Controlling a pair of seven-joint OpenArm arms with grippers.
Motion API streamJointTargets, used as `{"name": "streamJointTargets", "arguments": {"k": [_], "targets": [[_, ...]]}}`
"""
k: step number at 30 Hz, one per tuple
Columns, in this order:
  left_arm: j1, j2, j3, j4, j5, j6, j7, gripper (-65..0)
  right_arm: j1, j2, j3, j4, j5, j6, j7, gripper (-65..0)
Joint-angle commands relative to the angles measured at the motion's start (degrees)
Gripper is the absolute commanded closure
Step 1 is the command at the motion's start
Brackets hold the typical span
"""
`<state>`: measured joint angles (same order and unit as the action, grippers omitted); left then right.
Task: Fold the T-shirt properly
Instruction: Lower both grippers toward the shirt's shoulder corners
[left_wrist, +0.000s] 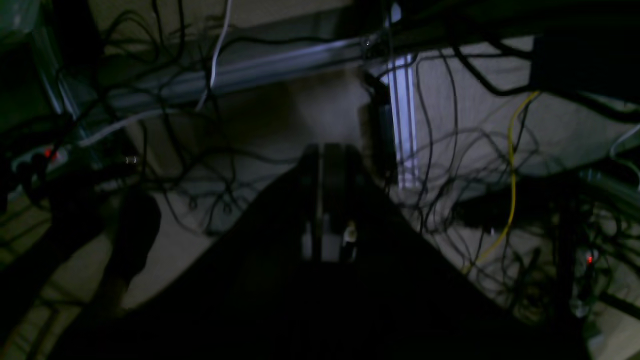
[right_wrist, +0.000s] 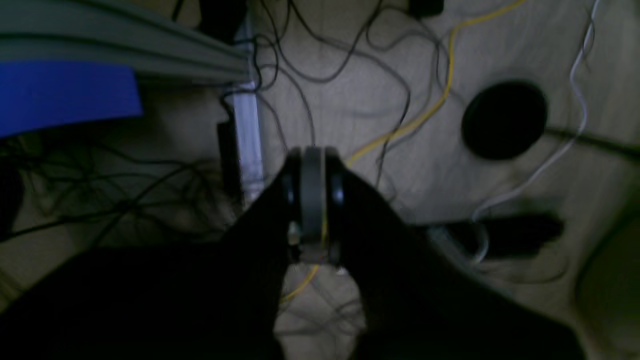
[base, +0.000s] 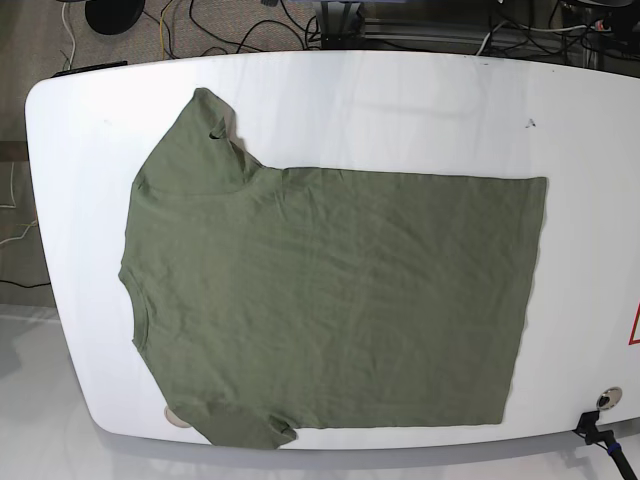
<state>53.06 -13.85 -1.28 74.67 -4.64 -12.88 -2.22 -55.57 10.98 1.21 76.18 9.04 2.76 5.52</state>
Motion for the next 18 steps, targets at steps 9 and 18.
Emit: {"name": "streamJointTargets", "arguments": {"k": [9,18], "targets": [[12.0,-1.3,-5.3,22.0,1.9,-1.0,1.5,0.0,-9.5,1.6,7.8,22.0,-0.4,-0.3,-3.1,0.0],[14.2,-3.5,-8.4,35.7,3.1,-1.3,2.6,0.0,-10.6,2.9,8.2,35.7,-1.0,-0.5,-9.9,0.0]]}}
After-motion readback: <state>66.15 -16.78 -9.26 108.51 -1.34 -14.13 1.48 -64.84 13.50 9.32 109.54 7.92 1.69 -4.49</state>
